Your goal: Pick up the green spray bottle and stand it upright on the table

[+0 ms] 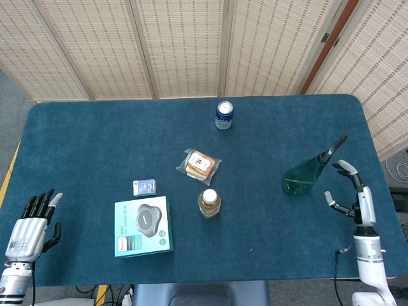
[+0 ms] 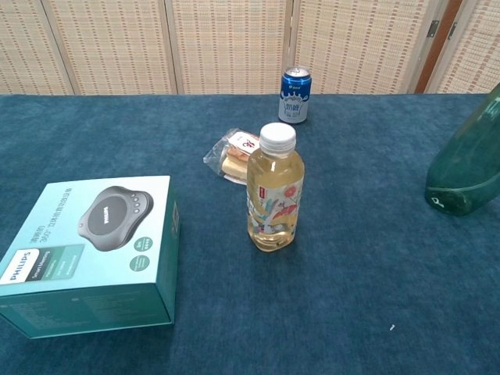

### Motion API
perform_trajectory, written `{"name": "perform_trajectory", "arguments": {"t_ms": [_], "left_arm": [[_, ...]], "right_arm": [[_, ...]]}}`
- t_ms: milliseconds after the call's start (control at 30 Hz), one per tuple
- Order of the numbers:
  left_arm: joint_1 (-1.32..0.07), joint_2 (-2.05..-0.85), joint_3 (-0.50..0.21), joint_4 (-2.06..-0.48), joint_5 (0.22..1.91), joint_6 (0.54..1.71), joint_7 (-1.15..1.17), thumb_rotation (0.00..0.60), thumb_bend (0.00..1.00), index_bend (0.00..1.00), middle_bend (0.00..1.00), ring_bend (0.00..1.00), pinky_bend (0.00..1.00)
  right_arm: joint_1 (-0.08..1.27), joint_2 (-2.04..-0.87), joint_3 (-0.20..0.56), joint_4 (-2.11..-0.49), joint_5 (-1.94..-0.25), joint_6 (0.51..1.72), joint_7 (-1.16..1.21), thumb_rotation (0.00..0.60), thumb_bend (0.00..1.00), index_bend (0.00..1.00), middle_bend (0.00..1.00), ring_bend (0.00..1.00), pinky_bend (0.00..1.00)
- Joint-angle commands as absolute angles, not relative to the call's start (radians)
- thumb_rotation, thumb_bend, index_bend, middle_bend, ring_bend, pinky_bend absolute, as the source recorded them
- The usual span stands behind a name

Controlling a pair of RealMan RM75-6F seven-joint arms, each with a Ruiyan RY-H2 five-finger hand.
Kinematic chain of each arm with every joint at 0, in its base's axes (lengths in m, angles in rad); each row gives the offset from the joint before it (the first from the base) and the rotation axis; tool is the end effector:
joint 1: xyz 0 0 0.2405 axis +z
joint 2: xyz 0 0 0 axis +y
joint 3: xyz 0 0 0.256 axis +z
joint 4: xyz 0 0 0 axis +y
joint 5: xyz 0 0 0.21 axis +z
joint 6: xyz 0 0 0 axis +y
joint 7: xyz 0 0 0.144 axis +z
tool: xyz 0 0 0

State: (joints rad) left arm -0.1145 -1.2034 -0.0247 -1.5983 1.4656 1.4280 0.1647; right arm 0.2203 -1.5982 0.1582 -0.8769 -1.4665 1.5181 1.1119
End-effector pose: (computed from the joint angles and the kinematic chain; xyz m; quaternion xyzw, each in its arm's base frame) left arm -0.3096 0.1840 0.1235 -0.6269 -0.3812 -0.3395 0.5885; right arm -0.3568 -0.2501 0.0962 0.3624 -0.5284 0.6732 0.3692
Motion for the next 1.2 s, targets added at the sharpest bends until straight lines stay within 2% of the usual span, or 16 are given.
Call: {"name": "perform_trajectory", "arguments": {"t_ms": [33,267,467,700,867,1200], "left_arm": [[-0.115,-1.203,-0.025,-1.599,1.466,1.429,0.165,0.6,0.59,0.05,0.0,0.0,0.0],[-0.124,-1.193,-0.035,-1.61,1.464,1.426,0.158,0.6,0.59,0.05,0.0,0.0,0.0],[-0.13,-1.183,-0.041,-1.659,1.472,1.434,0.198,0.6,0.59,0.05,0.0,0.0,0.0],[-0.116,-1.198,-0.03,-1.73,1.478,1.46,0.278,0.6,0.59,0.05,0.0,0.0,0.0],[-0.106,-1.218,-0.019,-1.775,1.494,1.483,0.367,0.6,0.59,0.05,0.0,0.0,0.0],[-0.121,-1.245,-0.017,-1.785,1.523,1.472,0.408,0.6,0.59,0.05,0.0,0.0,0.0]], "right_arm": [[0.204,-1.579,0.145,-0.896,-1.467,1.512,1.093,0.6,0.23,0.19,0.26,0.15,0.23],[0.165,-1.478,0.079,-0.985,-1.486,1.465,0.882,0.6,0.24,0.19,0.25,0.15,0.23],[0.11,-1.292,0.027,-1.23,-1.512,1.499,0.51,0.6,0.25,0.19,0.24,0.14,0.23],[0.054,-1.133,-0.007,-1.44,-1.511,1.529,0.234,0.6,0.26,0.19,0.24,0.14,0.23],[0.02,-1.08,-0.023,-1.486,-1.503,1.54,0.171,0.6,0.26,0.19,0.23,0.13,0.23],[-0.022,-1.072,-0.033,-1.473,-1.492,1.547,0.129,0.6,0.26,0.19,0.22,0.13,0.23]]}}
